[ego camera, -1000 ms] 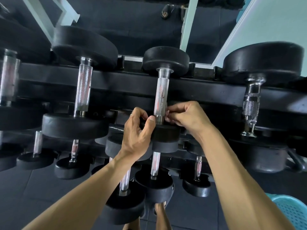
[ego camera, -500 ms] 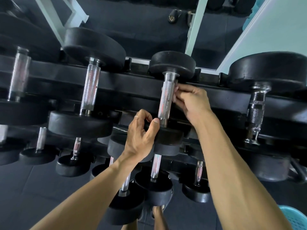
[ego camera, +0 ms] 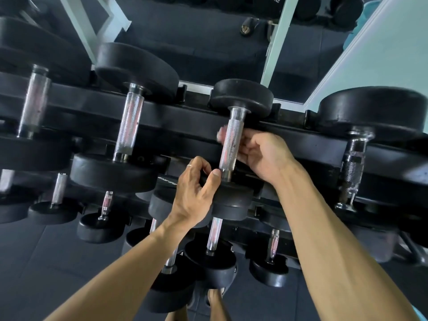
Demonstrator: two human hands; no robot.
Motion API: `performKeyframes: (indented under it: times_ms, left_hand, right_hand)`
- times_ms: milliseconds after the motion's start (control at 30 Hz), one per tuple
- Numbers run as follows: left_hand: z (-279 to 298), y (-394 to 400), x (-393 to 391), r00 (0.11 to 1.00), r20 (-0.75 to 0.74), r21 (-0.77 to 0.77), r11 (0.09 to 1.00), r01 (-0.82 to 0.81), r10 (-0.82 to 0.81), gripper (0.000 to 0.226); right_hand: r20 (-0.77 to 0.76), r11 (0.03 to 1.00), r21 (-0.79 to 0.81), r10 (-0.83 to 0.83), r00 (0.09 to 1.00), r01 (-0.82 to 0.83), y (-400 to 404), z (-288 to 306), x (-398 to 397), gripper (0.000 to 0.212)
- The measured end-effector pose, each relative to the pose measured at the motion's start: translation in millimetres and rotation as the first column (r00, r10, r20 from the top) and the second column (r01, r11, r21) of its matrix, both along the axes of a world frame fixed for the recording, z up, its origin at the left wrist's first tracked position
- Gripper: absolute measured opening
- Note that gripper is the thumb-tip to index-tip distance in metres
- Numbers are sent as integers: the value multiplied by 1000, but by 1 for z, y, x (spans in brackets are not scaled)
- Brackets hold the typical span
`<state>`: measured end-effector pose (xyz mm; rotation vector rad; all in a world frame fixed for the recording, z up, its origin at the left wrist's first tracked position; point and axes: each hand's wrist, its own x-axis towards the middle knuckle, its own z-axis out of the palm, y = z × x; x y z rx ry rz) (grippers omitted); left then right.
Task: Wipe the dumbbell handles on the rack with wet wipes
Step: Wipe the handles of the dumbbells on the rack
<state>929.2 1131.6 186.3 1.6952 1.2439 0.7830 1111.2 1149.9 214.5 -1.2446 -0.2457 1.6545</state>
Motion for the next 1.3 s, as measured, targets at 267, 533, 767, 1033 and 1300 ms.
performKeyframes:
  times_ms: [267, 533, 767, 1033, 1300]
  left_hand:
    - [-1, 0, 1, 1000, 3, 8, 1000, -11, 11, 24]
    - [-4, 0, 1, 1000, 6, 1, 1000, -12, 12, 25]
    - [-5, 1, 0, 1000, -2, 20, 1000, -14, 14, 24]
    - [-2, 0, 1, 1000, 5, -10, 1000, -28, 28, 24]
    - [5, -1, 1, 1000, -14, -27, 1000, 10, -11, 27]
  right_hand:
    - [-263, 995, 3, -92, 960, 96, -5, 3, 8, 63]
    - [-66, 989, -119, 79, 995, -86, -13, 3, 9, 72]
    - [-132, 996, -76, 38, 991, -48, -18, -8, 3, 67]
    - [-125, 999, -21, -48, 991, 46, 4, -2, 4, 54]
    - [201, 987, -112, -89, 976, 113, -46, 12, 11, 22]
